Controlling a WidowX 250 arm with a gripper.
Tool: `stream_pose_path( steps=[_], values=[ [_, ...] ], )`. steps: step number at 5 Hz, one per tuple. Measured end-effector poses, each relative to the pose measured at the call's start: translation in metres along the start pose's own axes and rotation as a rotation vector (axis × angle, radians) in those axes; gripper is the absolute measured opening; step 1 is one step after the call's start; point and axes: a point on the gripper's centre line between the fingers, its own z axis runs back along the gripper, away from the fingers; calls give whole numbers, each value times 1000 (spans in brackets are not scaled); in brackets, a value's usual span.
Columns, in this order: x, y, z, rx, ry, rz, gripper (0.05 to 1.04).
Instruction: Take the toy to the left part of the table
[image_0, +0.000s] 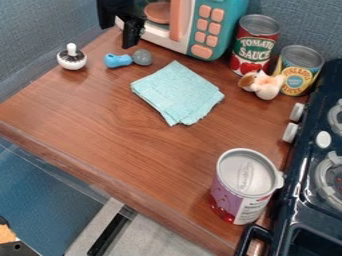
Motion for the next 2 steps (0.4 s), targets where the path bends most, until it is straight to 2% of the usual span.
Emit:
stream_pose_path(
  steps=[2],
  values=[
    [5,13,-21,31,-43,-15,1001]
  ],
)
